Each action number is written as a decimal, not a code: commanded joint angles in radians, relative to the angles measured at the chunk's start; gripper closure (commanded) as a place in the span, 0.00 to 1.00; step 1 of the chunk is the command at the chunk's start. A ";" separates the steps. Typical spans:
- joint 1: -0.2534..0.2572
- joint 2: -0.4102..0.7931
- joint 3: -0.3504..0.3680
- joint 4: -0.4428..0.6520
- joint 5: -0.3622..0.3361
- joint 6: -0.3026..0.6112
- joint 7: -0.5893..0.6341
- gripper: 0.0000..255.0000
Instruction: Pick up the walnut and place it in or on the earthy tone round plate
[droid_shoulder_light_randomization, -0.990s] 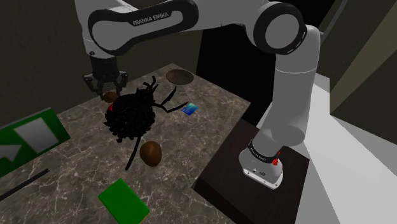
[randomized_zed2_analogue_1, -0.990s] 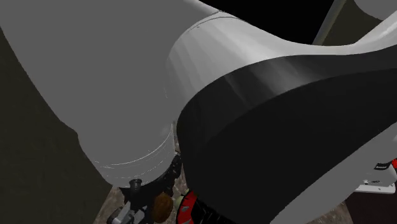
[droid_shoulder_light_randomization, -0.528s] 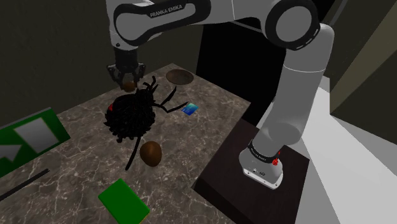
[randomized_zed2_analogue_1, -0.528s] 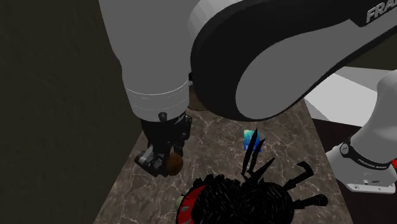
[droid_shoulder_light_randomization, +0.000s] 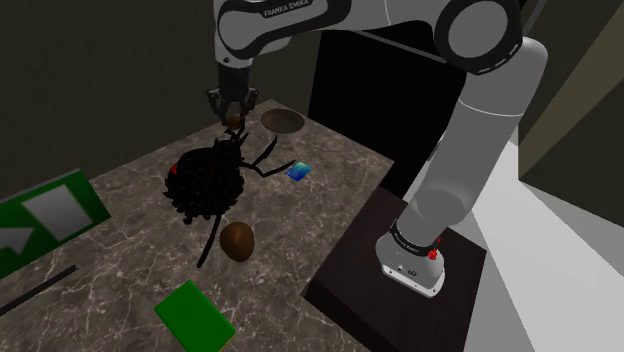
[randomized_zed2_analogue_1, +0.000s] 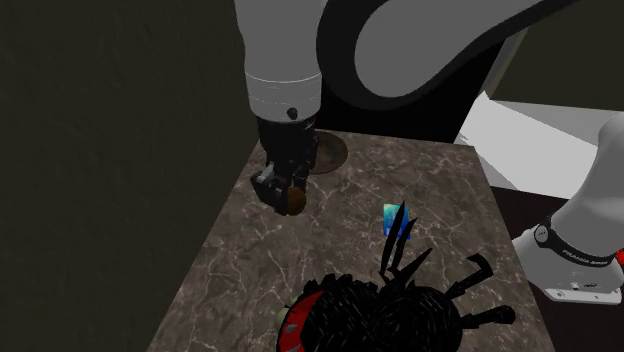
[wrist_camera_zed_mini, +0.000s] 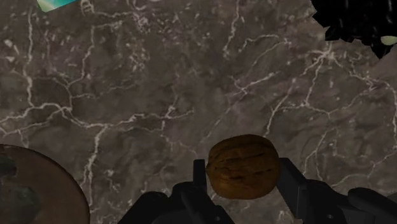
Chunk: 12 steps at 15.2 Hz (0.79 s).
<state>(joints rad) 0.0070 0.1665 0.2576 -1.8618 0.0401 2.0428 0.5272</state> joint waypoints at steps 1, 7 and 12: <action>-0.029 -0.005 -0.019 -0.012 0.006 0.004 -0.052 1.00; -0.110 -0.028 -0.075 -0.035 0.022 -0.005 -0.194 1.00; -0.175 -0.021 -0.123 -0.022 0.028 -0.020 -0.309 1.00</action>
<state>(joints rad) -0.1536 0.1493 0.1443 -1.8716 0.0656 2.0177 0.2450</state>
